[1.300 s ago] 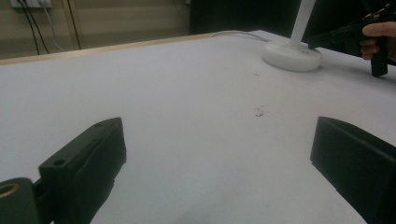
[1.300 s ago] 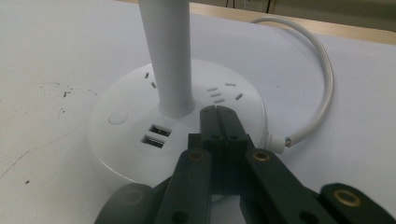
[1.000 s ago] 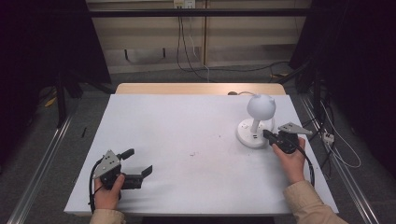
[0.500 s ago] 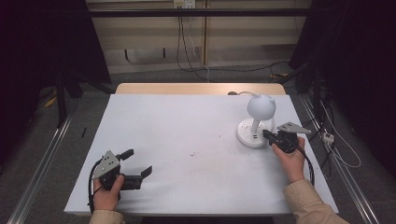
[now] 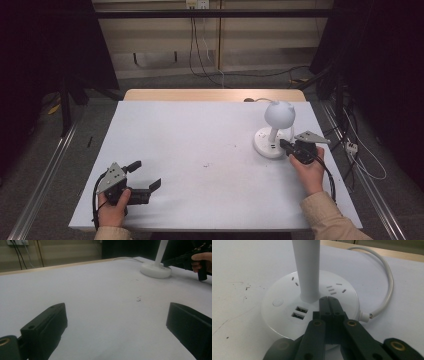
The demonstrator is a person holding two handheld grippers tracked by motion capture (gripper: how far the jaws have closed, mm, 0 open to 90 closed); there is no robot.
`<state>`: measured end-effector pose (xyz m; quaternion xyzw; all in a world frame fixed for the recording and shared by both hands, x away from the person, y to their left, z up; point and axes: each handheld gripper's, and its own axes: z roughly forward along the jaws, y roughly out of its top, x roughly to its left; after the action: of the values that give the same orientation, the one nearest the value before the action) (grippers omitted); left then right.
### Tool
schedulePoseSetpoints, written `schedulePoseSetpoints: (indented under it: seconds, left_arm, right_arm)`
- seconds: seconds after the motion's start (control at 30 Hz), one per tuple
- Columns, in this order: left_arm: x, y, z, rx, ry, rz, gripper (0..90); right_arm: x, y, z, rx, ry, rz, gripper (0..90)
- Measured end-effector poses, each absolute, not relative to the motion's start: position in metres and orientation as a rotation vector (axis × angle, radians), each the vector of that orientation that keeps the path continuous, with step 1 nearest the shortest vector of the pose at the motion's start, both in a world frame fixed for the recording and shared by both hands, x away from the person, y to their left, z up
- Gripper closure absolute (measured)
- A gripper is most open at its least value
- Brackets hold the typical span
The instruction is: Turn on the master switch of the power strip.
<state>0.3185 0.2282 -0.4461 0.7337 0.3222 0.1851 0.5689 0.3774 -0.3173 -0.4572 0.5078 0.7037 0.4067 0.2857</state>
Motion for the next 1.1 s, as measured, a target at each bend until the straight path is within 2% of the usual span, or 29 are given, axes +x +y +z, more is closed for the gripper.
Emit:
schedulePoseSetpoints:
  seconds: [0.77,0.8,0.87,1.1]
  left_arm:
    - [0.322,0.225,-0.446,1.715,0.752,0.420,2.9]
    - [0.322,0.225,-0.446,1.714,0.752,0.419,2.9]
    - [0.323,0.224,-0.445,1.713,0.751,0.419,2.9]
    - [0.324,0.220,-0.446,1.718,0.745,0.413,2.9]
  right_arm:
    - [0.369,-0.326,-0.449,1.361,1.830,1.207,89.8]
    - [0.368,-0.327,-0.448,1.363,1.826,1.221,89.3]
    - [0.367,-0.327,-0.448,1.370,1.824,1.228,81.6]
    - [0.363,-0.327,-0.447,1.374,1.827,1.258,76.5]
